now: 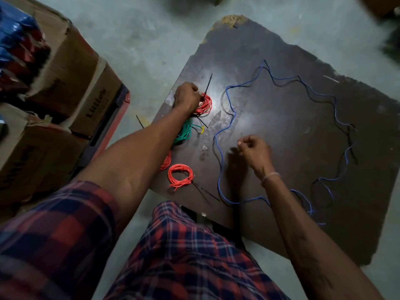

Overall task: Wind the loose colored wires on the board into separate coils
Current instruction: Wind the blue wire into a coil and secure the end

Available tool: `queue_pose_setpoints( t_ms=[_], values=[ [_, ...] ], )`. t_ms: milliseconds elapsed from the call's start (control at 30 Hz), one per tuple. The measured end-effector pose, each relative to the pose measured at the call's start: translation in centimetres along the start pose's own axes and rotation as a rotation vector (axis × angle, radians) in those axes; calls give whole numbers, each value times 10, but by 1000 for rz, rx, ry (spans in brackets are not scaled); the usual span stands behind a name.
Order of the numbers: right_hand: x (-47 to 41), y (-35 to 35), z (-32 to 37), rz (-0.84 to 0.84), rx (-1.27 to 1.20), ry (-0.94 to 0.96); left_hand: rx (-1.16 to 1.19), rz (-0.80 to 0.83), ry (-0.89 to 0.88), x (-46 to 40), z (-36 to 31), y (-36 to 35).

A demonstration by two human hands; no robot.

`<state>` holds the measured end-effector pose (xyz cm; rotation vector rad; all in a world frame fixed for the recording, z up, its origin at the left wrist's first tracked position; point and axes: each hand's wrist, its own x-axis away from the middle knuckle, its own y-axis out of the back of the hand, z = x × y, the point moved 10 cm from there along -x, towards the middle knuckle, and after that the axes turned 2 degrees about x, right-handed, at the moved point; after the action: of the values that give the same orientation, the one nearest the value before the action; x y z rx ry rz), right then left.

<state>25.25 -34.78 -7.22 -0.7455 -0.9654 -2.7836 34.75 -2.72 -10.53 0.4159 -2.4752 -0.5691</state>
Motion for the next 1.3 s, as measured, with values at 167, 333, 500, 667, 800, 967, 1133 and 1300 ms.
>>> queue_pose_setpoints(
  t_ms=[167,333,500,667,800,967,1133,1300],
  values=[
    [20,3,0,19,-42,11,-227,-22,-189,55,-41,16],
    [40,22,-12,47,-26,11,-296,-2,-421,137,-68,-8],
    [71,69,-53,5,-71,4,-298,154,-524,237,-76,-88],
    [84,140,-126,-92,-157,-11,-332,352,-528,307,-73,-175],
    [101,195,-164,-169,-254,-63,-384,404,-401,331,-57,-213],
    [101,221,-190,-133,-226,-11,-412,417,-282,346,-28,-233],
    [95,237,-209,-121,-80,5,-394,366,-248,365,-14,-245],
    [90,211,-232,93,20,-61,-350,403,-309,380,-22,-272]
  ],
)
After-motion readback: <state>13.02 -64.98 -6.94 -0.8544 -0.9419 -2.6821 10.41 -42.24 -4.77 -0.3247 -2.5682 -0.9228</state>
